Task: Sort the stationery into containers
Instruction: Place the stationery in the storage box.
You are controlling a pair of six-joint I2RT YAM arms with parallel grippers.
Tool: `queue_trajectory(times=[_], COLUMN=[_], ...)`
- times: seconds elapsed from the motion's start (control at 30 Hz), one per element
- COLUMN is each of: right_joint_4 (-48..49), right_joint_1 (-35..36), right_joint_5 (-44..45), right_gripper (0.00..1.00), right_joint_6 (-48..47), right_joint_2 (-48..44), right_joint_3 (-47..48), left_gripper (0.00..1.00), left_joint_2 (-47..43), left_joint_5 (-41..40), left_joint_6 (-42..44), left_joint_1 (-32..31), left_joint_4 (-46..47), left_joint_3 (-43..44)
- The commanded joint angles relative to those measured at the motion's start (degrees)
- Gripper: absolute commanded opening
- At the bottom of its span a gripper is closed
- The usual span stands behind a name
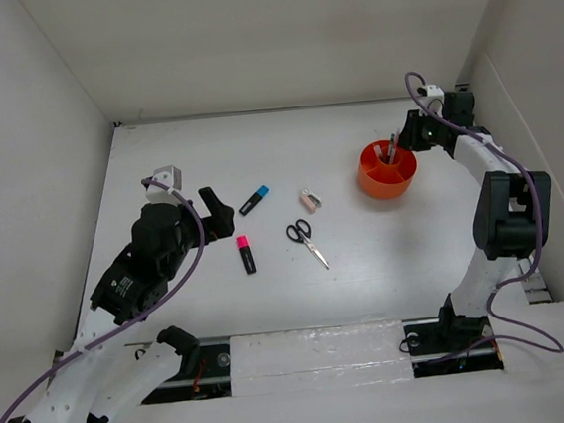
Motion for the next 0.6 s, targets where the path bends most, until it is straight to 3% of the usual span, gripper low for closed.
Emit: queue_trajectory(times=[0.0, 0.27, 0.57], right_joint_4=[1.22, 1.22, 4.03], right_joint_1=[0.56, 0.56, -0.67], right_joint_5=[0.92, 3.91, 8.75], right_gripper=[0.3, 0.3, 0.3], right_joint_6=[-0.7, -0.7, 6.92], right_joint_2=[-1.22, -2.36, -8.5], right_joint_3=[0.48, 0.48, -0.13], left_gripper=[0.99, 0.99, 1.0], left_joint_2=[-0.85, -0.85, -0.85], left_joint_5=[0.24, -0.37, -1.69], left_joint_6=[0.79, 0.79, -0.26], left_joint_1=[0.01, 0.01, 0.01], left_joint_4=[1.98, 1.98, 1.98], left_joint_3=[-0.57, -0.57, -0.57])
